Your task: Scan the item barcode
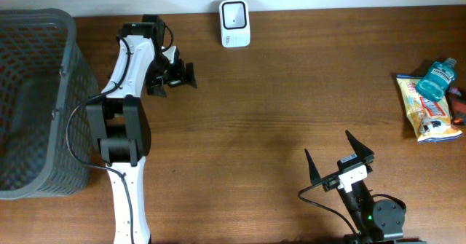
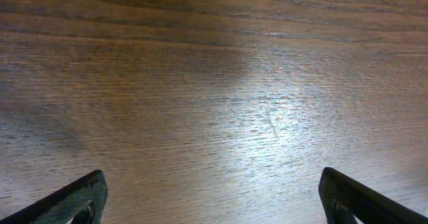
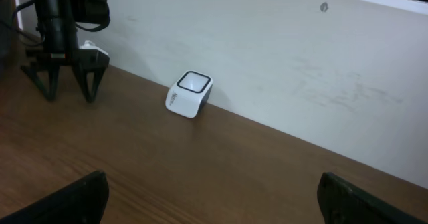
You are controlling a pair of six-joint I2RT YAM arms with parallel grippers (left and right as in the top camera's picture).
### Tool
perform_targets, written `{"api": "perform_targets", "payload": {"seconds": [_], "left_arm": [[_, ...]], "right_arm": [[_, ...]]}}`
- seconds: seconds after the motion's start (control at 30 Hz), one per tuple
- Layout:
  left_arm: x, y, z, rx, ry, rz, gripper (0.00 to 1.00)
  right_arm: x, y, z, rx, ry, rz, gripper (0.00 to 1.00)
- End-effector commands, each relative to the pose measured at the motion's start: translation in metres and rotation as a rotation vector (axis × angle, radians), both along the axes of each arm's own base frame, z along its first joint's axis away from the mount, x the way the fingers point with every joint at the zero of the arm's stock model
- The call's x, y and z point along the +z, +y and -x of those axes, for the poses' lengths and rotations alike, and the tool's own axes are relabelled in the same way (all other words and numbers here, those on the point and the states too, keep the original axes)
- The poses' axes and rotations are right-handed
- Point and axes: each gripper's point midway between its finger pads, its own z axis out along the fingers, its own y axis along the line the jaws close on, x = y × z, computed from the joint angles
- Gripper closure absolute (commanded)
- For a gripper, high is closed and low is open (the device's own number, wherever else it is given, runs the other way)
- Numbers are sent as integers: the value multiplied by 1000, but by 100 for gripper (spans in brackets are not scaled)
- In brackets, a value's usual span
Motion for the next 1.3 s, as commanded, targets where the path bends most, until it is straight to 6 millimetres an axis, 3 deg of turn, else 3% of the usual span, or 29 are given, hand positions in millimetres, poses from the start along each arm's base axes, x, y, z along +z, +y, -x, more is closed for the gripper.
{"api": "perform_targets", "payload": {"seconds": [0.0, 0.8, 1.0, 1.27], "left_arm": [[-5, 0, 1, 4, 12, -1, 1], [-5, 0, 1, 4, 12, -1, 1], [-5, 0, 1, 4, 12, -1, 1], [-5, 0, 1, 4, 12, -1, 1]], "right_arm": [[-2, -2, -1, -17, -1, -5, 2], [-2, -29, -8, -175, 3, -14, 2], [-29, -39, -9, -237, 110, 2, 2], [-29, -41, -9, -250, 120, -39, 2]]}}
